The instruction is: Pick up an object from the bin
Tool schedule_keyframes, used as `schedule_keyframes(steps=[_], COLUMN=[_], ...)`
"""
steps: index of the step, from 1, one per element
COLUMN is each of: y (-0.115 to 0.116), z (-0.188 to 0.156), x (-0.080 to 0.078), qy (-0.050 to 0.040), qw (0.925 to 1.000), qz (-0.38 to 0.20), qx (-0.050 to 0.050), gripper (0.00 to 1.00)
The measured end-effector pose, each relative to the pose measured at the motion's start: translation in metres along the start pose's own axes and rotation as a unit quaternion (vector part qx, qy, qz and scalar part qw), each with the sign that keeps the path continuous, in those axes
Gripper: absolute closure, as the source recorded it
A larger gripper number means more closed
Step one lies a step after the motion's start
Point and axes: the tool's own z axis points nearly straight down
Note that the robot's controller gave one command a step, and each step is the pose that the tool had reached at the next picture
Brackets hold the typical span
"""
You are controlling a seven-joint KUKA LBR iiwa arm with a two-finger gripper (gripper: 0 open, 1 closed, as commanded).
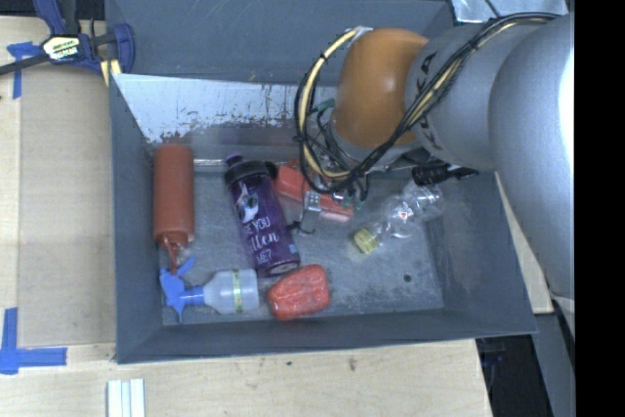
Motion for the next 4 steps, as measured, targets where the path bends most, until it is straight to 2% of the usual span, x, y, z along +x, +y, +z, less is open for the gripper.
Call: schedule_keyframes(steps=[1, 4], y=[-0.0142, -0.0141], z=[0.0205, 0.0161], x=[-0.0216, -0.0212], qy=[-0.0032, -0.0006], qw=[0.9969, 0.9969], qz=[-0.078, -0.079], qx=[-0.002, -0.001], gripper=[1.0, 1.0])
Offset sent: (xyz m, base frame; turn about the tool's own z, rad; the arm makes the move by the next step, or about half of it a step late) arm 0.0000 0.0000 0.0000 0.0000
